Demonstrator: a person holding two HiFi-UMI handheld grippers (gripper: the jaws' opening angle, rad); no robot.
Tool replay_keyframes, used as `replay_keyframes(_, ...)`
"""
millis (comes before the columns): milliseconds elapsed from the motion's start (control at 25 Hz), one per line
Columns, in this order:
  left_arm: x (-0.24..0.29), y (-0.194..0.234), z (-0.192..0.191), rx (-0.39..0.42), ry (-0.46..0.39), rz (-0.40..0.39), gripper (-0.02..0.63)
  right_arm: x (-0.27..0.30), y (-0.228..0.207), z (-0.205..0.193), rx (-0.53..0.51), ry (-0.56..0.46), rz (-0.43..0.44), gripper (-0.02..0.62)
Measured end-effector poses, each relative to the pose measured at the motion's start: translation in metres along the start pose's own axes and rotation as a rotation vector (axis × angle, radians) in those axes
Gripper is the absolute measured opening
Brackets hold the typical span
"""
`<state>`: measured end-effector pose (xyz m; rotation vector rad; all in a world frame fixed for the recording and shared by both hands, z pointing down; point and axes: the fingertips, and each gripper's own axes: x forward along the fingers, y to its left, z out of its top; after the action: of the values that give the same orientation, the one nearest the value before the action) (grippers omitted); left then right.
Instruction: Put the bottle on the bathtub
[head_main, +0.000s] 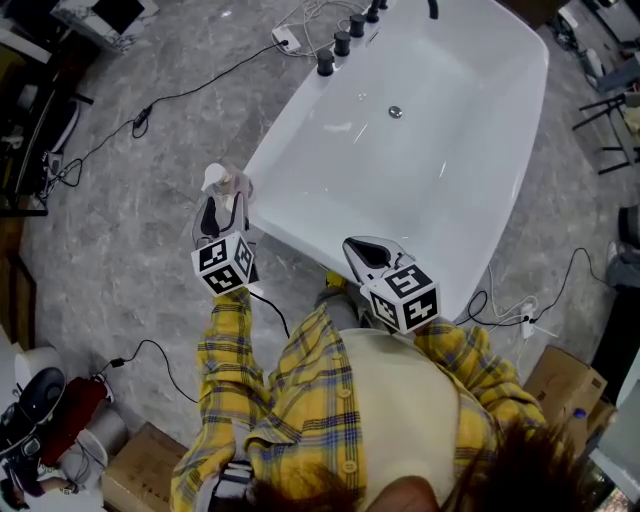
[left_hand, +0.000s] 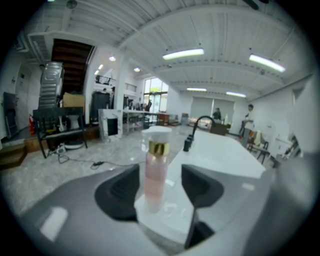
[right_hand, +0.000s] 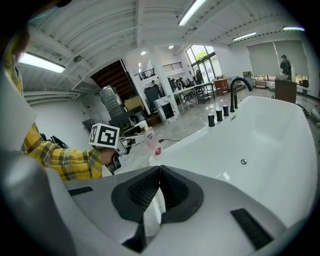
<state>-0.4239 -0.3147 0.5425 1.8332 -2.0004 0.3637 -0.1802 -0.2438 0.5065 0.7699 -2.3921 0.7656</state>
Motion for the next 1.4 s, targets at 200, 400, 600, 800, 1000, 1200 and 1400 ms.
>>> replay_keyframes(200,-0.018,-0.005,-0.006,-0.017,-0.005,-0.003,0.253,-0.003,-0.002,-0.003,0.004,-0.011,-0.006,0.014)
replay_keyframes(400,-0.033,-0.016,-0.007,-0.037,-0.001,-0.046,0.252,-0.006,-0.001,-0.003,0.006,-0.033,-0.009,0.014)
replay_keyframes(600,-0.049,-0.041,-0.003,-0.034,-0.007,-0.115,0.252,-0.009,-0.005,-0.001,0.016,-0.064,-0.024,0.014)
replay_keyframes(800,-0.061,-0.075,0.006,-0.036,-0.003,-0.242,0.245,-0.012,-0.010,0.002,0.033,-0.086,-0.043,0.014)
replay_keyframes(1000,-0.075,-0.109,0.014,-0.039,0.010,-0.360,0.232,-0.017,-0.014,0.004,0.040,-0.097,-0.063,0.014)
replay_keyframes(1200,-0.090,-0.139,0.020,-0.008,0.017,-0.451,0.211,-0.026,-0.020,0.002,0.051,-0.120,-0.082,0.014)
replay_keyframes(1400,-0.102,-0.160,0.020,0.006,0.033,-0.521,0.169,-0.033,-0.026,0.001,0.065,-0.134,-0.108,0.014)
